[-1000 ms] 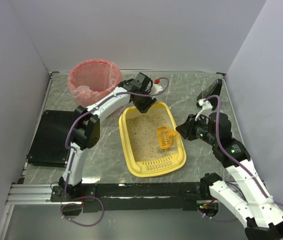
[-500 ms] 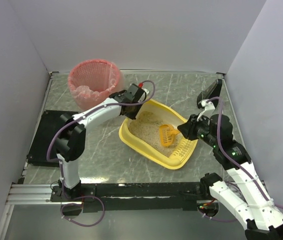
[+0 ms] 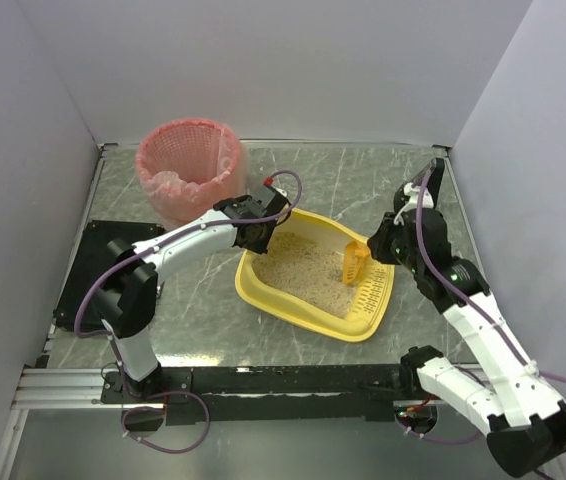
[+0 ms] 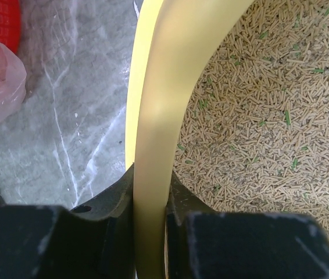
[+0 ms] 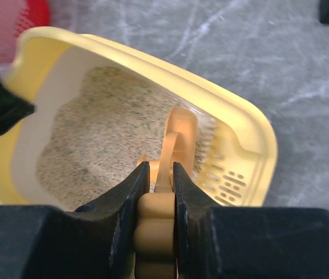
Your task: Clean the litter box
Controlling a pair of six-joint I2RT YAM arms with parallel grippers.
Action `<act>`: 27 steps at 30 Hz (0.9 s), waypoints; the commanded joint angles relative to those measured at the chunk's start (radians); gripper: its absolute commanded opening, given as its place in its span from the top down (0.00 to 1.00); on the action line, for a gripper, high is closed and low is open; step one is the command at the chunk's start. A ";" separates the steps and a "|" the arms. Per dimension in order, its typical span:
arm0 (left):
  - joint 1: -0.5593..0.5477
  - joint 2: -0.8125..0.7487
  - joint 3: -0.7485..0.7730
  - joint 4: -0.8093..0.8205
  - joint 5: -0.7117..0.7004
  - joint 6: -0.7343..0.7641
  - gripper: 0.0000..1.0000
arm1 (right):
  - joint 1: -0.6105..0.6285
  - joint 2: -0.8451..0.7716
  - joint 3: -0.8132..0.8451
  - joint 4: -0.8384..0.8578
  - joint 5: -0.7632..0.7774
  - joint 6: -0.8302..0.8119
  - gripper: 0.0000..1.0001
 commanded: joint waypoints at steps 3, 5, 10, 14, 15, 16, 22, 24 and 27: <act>-0.006 -0.073 0.028 -0.015 0.017 -0.072 0.99 | 0.073 0.121 0.146 -0.140 0.159 0.045 1.00; -0.006 -0.077 0.025 -0.009 0.015 -0.075 0.99 | 0.102 0.164 0.145 -0.134 0.183 0.065 1.00; -0.006 -0.066 0.017 0.017 0.105 -0.103 0.99 | 0.116 0.238 0.125 -0.091 0.163 0.146 1.00; -0.010 -0.074 0.005 0.011 0.075 -0.120 0.99 | 0.130 0.305 0.126 -0.099 0.190 0.181 1.00; -0.010 -0.077 -0.001 0.008 0.076 -0.120 0.99 | 0.130 0.310 0.100 -0.085 0.174 0.197 1.00; -0.010 -0.082 -0.003 0.006 0.078 -0.125 0.99 | 0.130 0.308 0.080 -0.062 0.160 0.209 1.00; -0.013 -0.106 -0.021 0.051 0.152 -0.169 0.99 | 0.118 0.252 -0.067 0.121 0.071 0.338 1.00; -0.011 -0.111 -0.032 0.068 0.146 -0.174 0.99 | 0.108 0.226 -0.095 0.161 0.040 0.364 1.00; -0.013 -0.112 -0.033 0.077 0.127 -0.189 0.99 | 0.099 0.204 -0.136 0.200 0.029 0.384 1.00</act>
